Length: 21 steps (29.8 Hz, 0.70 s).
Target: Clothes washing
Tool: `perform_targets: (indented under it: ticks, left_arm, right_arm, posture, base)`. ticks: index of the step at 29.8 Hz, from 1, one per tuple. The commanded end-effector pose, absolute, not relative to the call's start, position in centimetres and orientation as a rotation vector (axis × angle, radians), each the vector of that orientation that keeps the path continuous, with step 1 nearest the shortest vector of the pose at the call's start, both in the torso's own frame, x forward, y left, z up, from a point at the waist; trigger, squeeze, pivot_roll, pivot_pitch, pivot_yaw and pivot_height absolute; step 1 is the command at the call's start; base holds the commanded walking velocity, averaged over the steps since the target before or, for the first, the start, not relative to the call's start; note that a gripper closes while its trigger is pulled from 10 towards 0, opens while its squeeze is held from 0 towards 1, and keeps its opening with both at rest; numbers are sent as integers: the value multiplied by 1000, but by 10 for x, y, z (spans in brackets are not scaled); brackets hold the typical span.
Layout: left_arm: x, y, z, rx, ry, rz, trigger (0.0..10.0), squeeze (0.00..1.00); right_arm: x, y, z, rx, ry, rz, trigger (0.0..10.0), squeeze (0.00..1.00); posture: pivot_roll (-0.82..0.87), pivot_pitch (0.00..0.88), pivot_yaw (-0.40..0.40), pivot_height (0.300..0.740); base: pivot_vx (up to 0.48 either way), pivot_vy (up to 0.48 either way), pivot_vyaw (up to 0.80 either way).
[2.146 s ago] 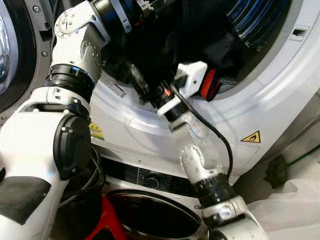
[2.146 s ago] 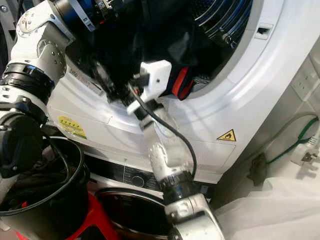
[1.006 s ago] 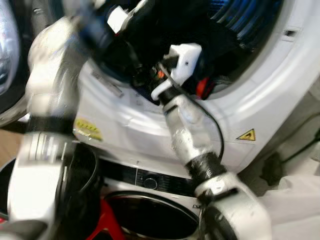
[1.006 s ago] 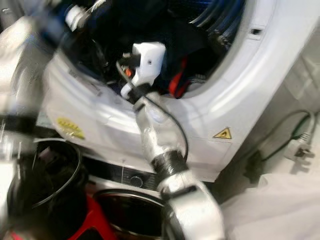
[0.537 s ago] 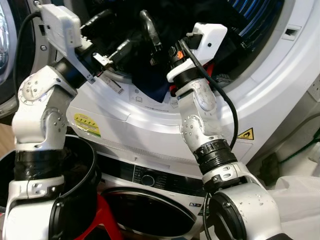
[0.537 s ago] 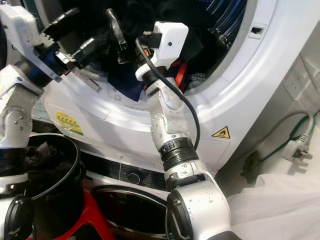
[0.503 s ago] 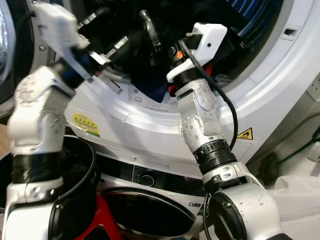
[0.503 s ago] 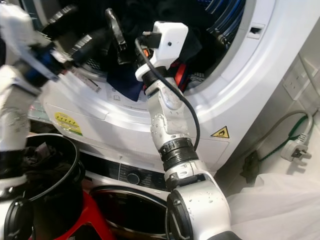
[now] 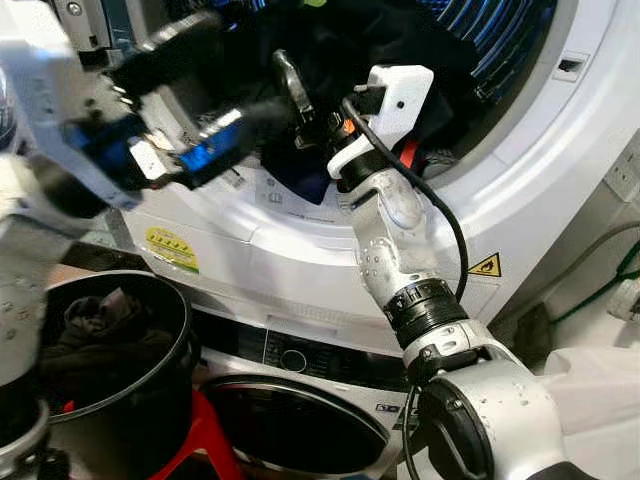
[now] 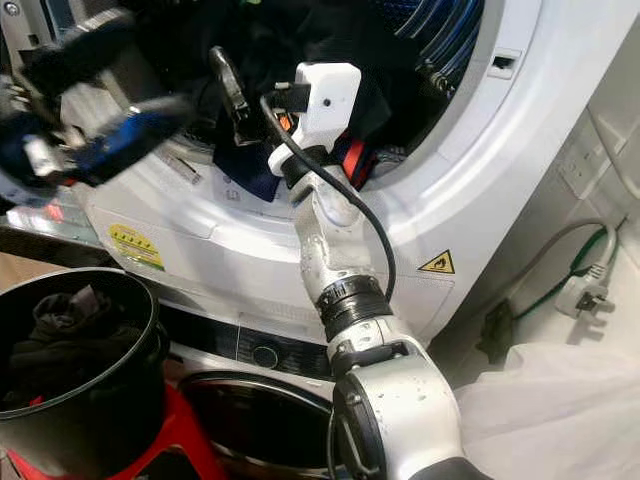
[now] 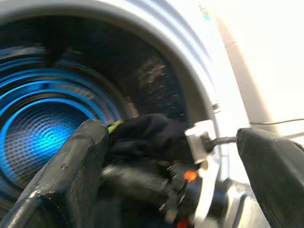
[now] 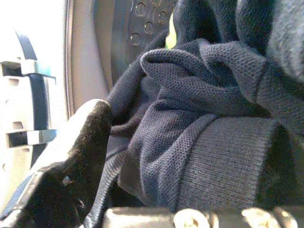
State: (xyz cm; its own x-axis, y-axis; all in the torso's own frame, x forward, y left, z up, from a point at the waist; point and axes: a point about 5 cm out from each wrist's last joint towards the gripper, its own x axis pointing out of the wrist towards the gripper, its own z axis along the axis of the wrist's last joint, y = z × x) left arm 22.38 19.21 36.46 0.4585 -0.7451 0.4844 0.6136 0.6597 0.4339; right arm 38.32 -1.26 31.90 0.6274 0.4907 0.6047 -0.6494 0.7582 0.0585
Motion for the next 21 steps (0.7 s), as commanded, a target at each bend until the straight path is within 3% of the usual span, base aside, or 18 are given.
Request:
perform_targets:
  ticks: [1, 6, 12, 14, 18, 21]
  left_arm:
    - [217, 196, 361, 207, -671, -841, 10000, 0]
    - [209, 210, 321, 221, -486, -805, 10000, 0]
    - [213, 222, 256, 117, -181, -730, 10000, 0]
    - [218, 224, 213, 19, -32, -709, 10000, 0]
    - [227, 213, 125, -87, 208, -661, 10000, 0]
    - [226, 200, 94, -124, 300, -692, 10000, 0]
  right_arm:
    - [386, -15, 320, 282, -594, 652, 10000, 0]
    - [387, -14, 320, 279, -586, 651, 10000, 0]
    - [388, -14, 320, 276, -577, 644, 10000, 0]
    - [389, -14, 323, 273, -580, 636, 10000, 0]
    - [390, -16, 332, 239, -597, 613, 10000, 0]
    - [392, -18, 336, 235, -601, 598, 10000, 0]
  posture:
    - [128, 0, -73, 740]
    - [142, 0, -72, 740]
    - [149, 0, -71, 740]
    - [144, 0, -64, 740]
    - [133, 0, -60, 740]
    - [125, 0, -57, 740]
  base:
    - [0, 0, 0]
    - [0, 0, 0]
    - [0, 0, 0]
    - [0, 0, 0]
    - [0, 0, 0]
    - [0, 0, 0]
